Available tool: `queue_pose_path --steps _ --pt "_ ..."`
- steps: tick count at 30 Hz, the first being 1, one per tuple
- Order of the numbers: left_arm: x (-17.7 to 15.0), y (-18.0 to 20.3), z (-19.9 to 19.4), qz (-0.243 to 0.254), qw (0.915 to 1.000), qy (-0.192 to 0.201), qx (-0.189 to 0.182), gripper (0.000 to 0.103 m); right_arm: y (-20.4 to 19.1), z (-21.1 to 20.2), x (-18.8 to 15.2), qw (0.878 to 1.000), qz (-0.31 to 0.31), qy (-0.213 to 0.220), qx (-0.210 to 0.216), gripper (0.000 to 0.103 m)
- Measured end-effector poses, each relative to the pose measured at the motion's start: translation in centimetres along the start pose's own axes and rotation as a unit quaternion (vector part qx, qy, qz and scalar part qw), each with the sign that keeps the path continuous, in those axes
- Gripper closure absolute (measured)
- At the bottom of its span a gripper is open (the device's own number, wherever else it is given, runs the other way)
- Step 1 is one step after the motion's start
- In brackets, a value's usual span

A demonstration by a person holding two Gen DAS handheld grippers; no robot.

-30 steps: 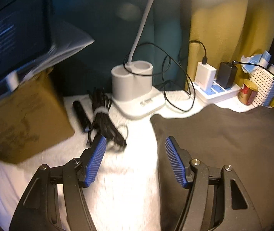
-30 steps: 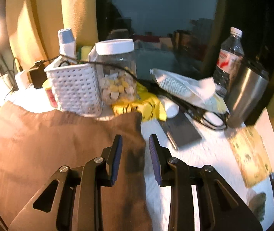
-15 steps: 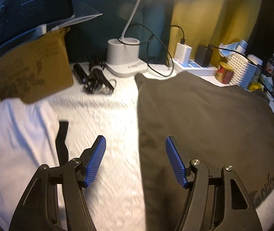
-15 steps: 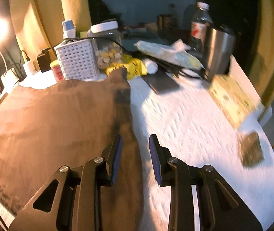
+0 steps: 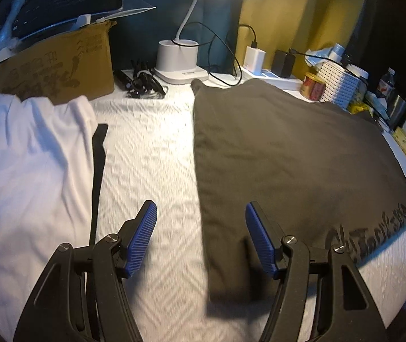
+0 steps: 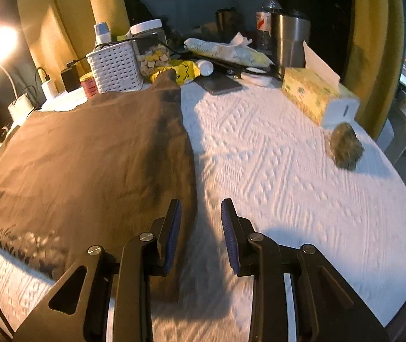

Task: Fold small clothes

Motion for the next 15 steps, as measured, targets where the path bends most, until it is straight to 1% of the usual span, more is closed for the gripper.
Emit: queue_pose_path --steps 4,10,12,13,15 --pt "-1.0 0.3 -0.9 -0.002 1.0000 -0.006 -0.006 0.038 -0.1 -1.0 -1.0 1.000 0.011 -0.002 0.006 0.072" --pt "-2.4 1.3 -2.4 0.002 0.9999 -0.011 -0.013 0.038 -0.8 -2.0 -2.3 0.999 0.032 -0.005 0.034 0.072" --pt "-3.1 1.5 -2.4 0.001 0.9997 -0.020 -0.014 0.038 -0.9 -1.9 -3.0 0.999 0.038 -0.010 0.038 0.072" --pt "-3.5 1.5 -2.3 -0.001 0.9996 -0.025 -0.013 0.038 -1.0 -2.0 -3.1 0.999 0.039 -0.005 0.038 0.072" --pt "-3.9 1.8 -2.3 0.011 0.9998 -0.017 -0.008 0.038 -1.3 -2.0 -3.3 0.998 0.035 -0.004 0.043 0.072"
Point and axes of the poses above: each gripper's, at about its wrist camera, not at the fingertips, and z roughly the way its jaws point, y to its right, x to its top, the point moved 5 cm from there along z, roughly the way its jaws point, and after that the axes turned 15 degrees about y, right-handed, at the moved point
